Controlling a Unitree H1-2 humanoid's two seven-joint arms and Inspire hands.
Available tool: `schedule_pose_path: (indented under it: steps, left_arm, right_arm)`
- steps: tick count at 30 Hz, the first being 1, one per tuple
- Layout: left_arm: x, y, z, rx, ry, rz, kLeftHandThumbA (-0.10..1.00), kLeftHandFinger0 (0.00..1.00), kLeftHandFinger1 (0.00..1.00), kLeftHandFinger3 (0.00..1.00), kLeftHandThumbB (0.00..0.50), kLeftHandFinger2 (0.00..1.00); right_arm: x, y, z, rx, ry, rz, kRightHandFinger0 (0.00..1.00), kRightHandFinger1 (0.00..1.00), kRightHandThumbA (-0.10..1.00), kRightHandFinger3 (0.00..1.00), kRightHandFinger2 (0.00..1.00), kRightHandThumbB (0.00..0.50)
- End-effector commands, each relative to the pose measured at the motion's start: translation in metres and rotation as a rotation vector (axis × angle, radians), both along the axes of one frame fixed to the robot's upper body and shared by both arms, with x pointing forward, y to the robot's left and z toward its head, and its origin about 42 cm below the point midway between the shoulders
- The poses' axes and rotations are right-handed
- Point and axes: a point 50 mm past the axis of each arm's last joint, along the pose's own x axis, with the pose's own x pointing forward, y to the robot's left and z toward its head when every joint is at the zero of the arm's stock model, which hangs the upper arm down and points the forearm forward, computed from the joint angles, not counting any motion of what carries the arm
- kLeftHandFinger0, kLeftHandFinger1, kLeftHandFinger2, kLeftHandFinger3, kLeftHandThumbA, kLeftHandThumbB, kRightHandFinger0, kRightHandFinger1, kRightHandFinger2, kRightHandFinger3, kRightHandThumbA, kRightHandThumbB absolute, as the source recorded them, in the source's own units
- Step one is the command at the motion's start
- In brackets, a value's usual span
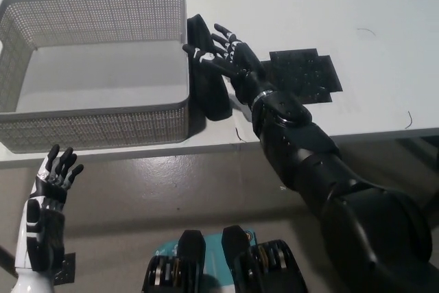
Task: Use the right hand to push the pencil case on the right hand side to the container on the left side
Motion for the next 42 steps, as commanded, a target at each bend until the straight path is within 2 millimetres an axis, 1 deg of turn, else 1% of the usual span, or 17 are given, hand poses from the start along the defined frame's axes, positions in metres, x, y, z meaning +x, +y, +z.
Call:
schedule_pose_path:
  steps: [1, 8, 9, 13, 17, 18, 20, 23, 26, 29, 30, 31, 32, 34, 35, 38, 42]
  left_arm:
    - [0.0, 0.003, 0.015, 0.017, -0.078, -0.006, 1.0, 1.0, 1.0, 1.0, 0.412, 1.0]
    - [-0.004, 0.006, 0.013, 0.022, -0.068, 0.004, 1.0, 1.0, 1.0, 1.0, 0.4, 1.0]
    - [-0.005, 0.006, 0.012, 0.021, -0.065, 0.007, 1.0, 1.0, 1.0, 1.0, 0.417, 1.0]
    - [-0.003, 0.005, 0.01, 0.024, -0.058, 0.008, 1.0, 1.0, 1.0, 1.0, 0.422, 1.0]
    - [-0.002, 0.001, 0.008, 0.012, -0.053, -0.001, 1.0, 1.0, 1.0, 1.0, 0.434, 1.0]
    - [-0.002, 0.0, 0.008, 0.012, -0.053, -0.003, 1.0, 1.0, 1.0, 1.0, 0.435, 1.0]
    - [-0.002, -0.002, 0.007, 0.017, -0.049, -0.014, 1.0, 1.0, 1.0, 1.0, 0.427, 1.0]
    - [-0.002, -0.002, 0.007, 0.015, -0.05, -0.017, 1.0, 1.0, 1.0, 1.0, 0.423, 1.0]
    - [-0.001, 0.001, 0.008, 0.03, -0.051, -0.013, 1.0, 1.0, 1.0, 1.0, 0.417, 1.0]
    - [-0.003, 0.006, 0.009, 0.041, -0.049, 0.002, 1.0, 1.0, 1.0, 1.0, 0.416, 1.0]
    - [-0.004, 0.007, 0.009, 0.044, -0.048, 0.004, 1.0, 1.0, 1.0, 1.0, 0.415, 1.0]
    - [-0.003, 0.008, 0.009, 0.042, -0.049, 0.006, 1.0, 1.0, 1.0, 1.0, 0.415, 1.0]
    - [-0.003, 0.009, 0.009, 0.036, -0.049, 0.003, 1.0, 1.0, 1.0, 1.0, 0.422, 1.0]
    - [-0.003, 0.008, 0.009, 0.027, -0.051, 0.001, 1.0, 1.0, 1.0, 1.0, 0.422, 1.0]
    - [-0.002, 0.008, 0.009, 0.03, -0.051, 0.0, 1.0, 1.0, 1.0, 1.0, 0.422, 1.0]
    - [0.001, 0.007, 0.011, 0.039, -0.054, -0.009, 1.0, 1.0, 1.0, 1.0, 0.412, 1.0]
    - [0.006, 0.005, 0.012, 0.029, -0.058, -0.031, 1.0, 1.0, 1.0, 1.0, 0.414, 1.0]
  right_arm:
    - [0.006, 0.018, 0.034, 0.023, -0.075, 0.04, 1.0, 1.0, 1.0, 1.0, 1.0, 0.232]
    - [0.021, -0.017, 0.056, 0.087, -0.173, -0.005, 1.0, 1.0, 1.0, 1.0, 1.0, 0.242]
    - [0.025, -0.028, 0.064, 0.105, -0.216, -0.025, 1.0, 1.0, 1.0, 1.0, 1.0, 0.271]
    - [0.032, -0.068, 0.093, 0.165, -0.37, -0.082, 1.0, 1.0, 1.0, 1.0, 1.0, 0.277]
    - [0.025, -0.105, 0.123, 0.244, -0.512, -0.112, 1.0, 1.0, 1.0, 1.0, 1.0, 0.287]
    - [0.023, -0.109, 0.126, 0.255, -0.523, -0.11, 1.0, 1.0, 1.0, 1.0, 1.0, 0.287]
    - [0.009, -0.124, 0.139, 0.303, -0.575, -0.099, 1.0, 1.0, 1.0, 1.0, 1.0, 0.277]
    - [-0.018, -0.141, 0.15, 0.309, -0.663, -0.09, 1.0, 1.0, 1.0, 1.0, 1.0, 0.315]
    - [-0.047, -0.156, 0.149, 0.263, -0.735, -0.119, 1.0, 1.0, 1.0, 1.0, 1.0, 0.34]
    - [-0.081, -0.169, 0.14, 0.222, -0.799, -0.13, 1.0, 1.0, 1.0, 1.0, 1.0, 0.332]
    - [-0.086, -0.17, 0.138, 0.22, -0.805, -0.131, 1.0, 1.0, 1.0, 1.0, 1.0, 0.334]
    - [-0.096, -0.174, 0.135, 0.214, -0.82, -0.135, 1.0, 1.0, 1.0, 1.0, 1.0, 0.411]
    - [-0.112, -0.182, 0.129, 0.205, -0.837, -0.137, 1.0, 1.0, 1.0, 1.0, 1.0, 0.343]
    - [-0.136, -0.192, 0.124, 0.183, -0.866, -0.144, 1.0, 1.0, 1.0, 1.0, 1.0, 0.35]
    - [-0.147, -0.196, 0.121, 0.175, -0.877, -0.155, 1.0, 1.0, 1.0, 1.0, 1.0, 0.32]
    - [-0.181, -0.211, 0.109, 0.145, -0.901, -0.187, 1.0, 1.0, 1.0, 1.0, 1.0, 0.305]
    - [-0.213, -0.23, 0.091, 0.105, -0.891, -0.233, 1.0, 1.0, 1.0, 1.0, 1.0, 0.314]
